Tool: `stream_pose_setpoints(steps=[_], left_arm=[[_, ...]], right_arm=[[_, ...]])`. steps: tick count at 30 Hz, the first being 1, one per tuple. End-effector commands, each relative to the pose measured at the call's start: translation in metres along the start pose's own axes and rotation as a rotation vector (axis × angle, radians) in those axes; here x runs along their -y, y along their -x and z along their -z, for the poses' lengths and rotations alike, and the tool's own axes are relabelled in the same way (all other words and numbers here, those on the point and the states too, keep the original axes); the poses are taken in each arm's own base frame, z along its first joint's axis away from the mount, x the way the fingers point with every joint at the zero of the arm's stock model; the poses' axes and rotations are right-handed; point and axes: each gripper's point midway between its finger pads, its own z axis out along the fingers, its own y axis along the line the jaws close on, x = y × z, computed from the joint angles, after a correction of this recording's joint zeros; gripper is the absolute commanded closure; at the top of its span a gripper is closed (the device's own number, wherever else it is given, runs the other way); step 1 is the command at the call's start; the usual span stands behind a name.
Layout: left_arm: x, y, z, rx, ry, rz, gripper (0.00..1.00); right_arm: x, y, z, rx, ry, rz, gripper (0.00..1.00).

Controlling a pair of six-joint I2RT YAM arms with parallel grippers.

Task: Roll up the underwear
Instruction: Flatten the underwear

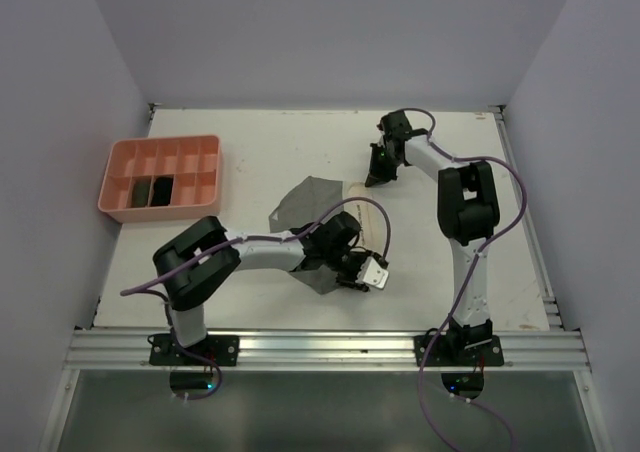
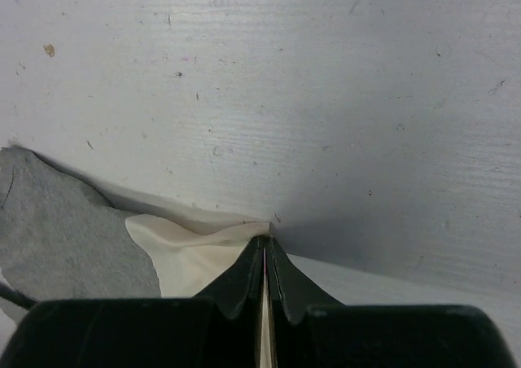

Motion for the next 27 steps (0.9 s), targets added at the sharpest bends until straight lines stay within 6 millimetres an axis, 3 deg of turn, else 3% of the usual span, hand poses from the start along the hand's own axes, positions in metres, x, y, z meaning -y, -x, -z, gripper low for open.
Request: stream_pose_setpoints(steps=[1, 7, 9, 12, 13, 15, 16, 18, 19, 23, 27], left_arm=[[-0.038, 0.056, 0.03, 0.152, 0.14, -0.087, 0.52], [-0.061, 0.093, 0.074, 0.259, 0.238, -0.055, 0.46], [-0.07, 0.099, 0.088, 0.299, 0.268, 0.046, 0.46], [-0.1, 0.079, 0.117, 0.308, 0.314, 0.274, 0.5], [-0.116, 0.059, 0.134, 0.291, 0.359, 0.349, 0.5], [-0.129, 0.03, 0.144, 0.247, 0.374, 0.487, 0.53], [-0.133, 0.002, 0.156, 0.2, 0.409, 0.587, 0.54], [-0.138, -0.024, 0.164, 0.164, 0.435, 0.664, 0.56], [-0.139, -0.051, 0.169, 0.117, 0.466, 0.739, 0.56], [-0.128, -0.103, 0.168, 0.029, 0.47, 0.903, 0.57], [-0.118, -0.129, 0.161, 0.003, 0.447, 0.999, 0.57]], right_arm=[[-0.022, 0.028, 0.038, 0.088, 0.06, 0.033, 0.92], [-0.026, 0.037, 0.065, 0.133, 0.072, 0.026, 0.88], [-0.02, 0.033, 0.069, 0.132, 0.054, 0.021, 0.87], [-0.019, 0.024, 0.078, 0.126, 0.057, 0.021, 0.87], [-0.02, 0.022, 0.082, 0.127, 0.066, 0.022, 0.88], [-0.022, 0.008, 0.077, 0.085, 0.09, 0.013, 0.89], [-0.023, 0.001, 0.076, 0.062, 0.097, 0.005, 0.9], [-0.022, -0.014, 0.07, 0.019, 0.103, 0.002, 0.9], [-0.026, -0.02, 0.068, 0.006, 0.107, 0.009, 0.9], [-0.03, -0.037, 0.059, -0.034, 0.1, 0.018, 0.86], [-0.027, -0.05, 0.047, -0.094, 0.068, 0.006, 0.83]])
